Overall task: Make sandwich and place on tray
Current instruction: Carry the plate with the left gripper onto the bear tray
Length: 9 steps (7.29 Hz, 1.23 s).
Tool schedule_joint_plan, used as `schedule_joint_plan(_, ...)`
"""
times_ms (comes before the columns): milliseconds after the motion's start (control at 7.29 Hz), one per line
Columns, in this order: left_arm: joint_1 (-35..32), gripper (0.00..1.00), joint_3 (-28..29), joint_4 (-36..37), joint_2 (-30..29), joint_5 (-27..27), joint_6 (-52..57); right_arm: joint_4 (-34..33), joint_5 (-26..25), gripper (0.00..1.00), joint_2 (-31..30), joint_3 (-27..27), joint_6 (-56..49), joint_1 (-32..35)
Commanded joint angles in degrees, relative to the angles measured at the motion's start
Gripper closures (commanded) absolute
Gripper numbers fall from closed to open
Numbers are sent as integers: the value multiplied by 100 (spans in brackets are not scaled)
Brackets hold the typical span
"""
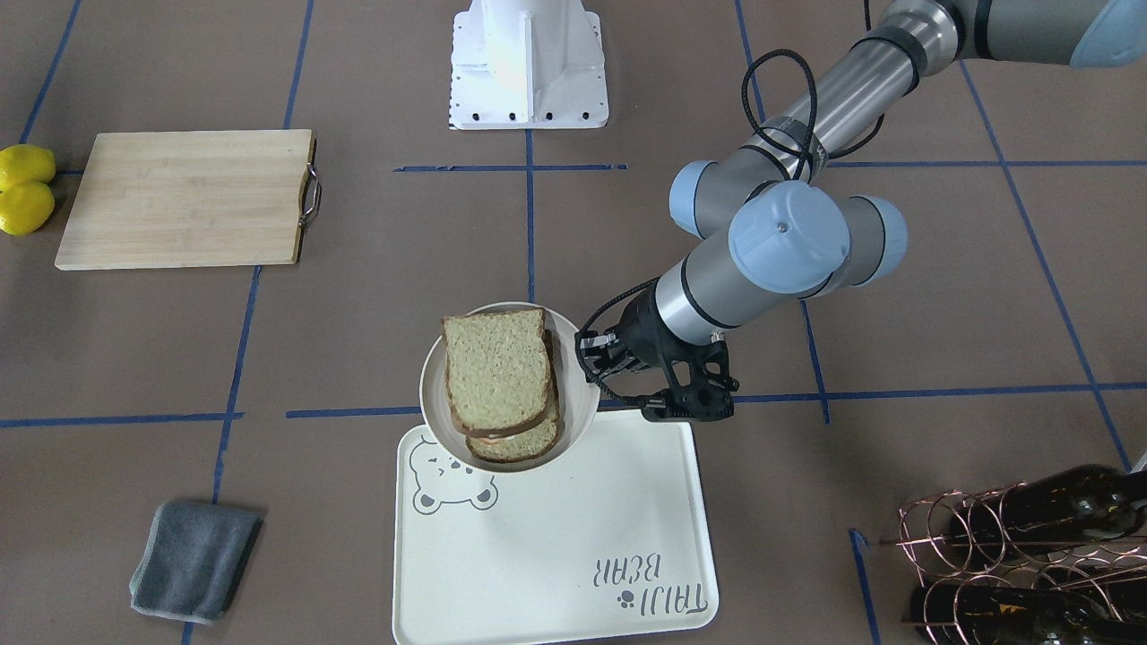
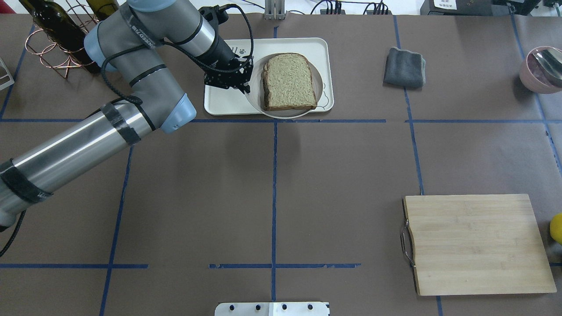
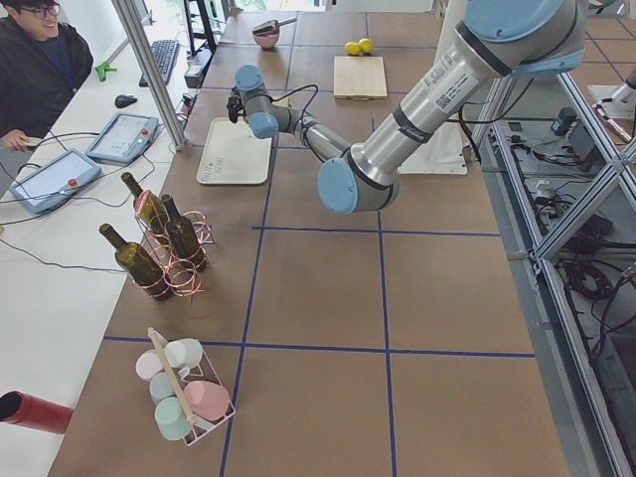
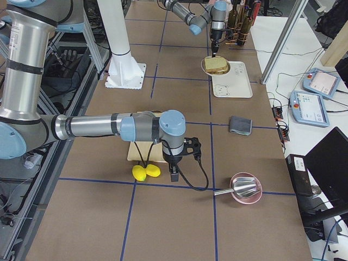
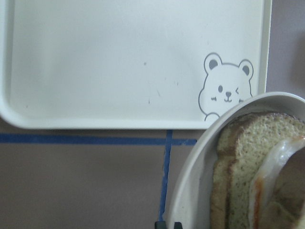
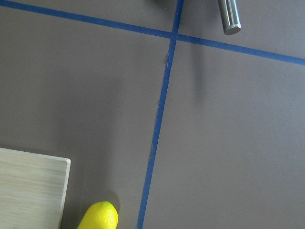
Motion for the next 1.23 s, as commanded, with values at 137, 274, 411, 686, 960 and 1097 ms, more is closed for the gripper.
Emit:
schedule_joint_plan(137,-254,100,1514,-350,-609,-116,587,-9,0,0,9,-14,17,0)
schedule_joint_plan(274,-263,100,2058,-762,-767,-116,588,-18,0,0,0,-14,8,0)
schedule_joint_plan(411,-280,100,2359,-958,-829,-108,597,-26,0,0,9,-31,0,0)
schedule_joint_plan(686,-298,100,2992,-1266,-1039,-81,597,0,0,0,0,-102,-44,18)
schedule_joint_plan(960,-298,100,3415,-1582,-1154,129,588,0,9,0,-44,-49,-44,79)
schedule_joint_plan(1097,-298,100,3434,-1688,-1181,217,588,9,0,0,-44,-58,-44,88)
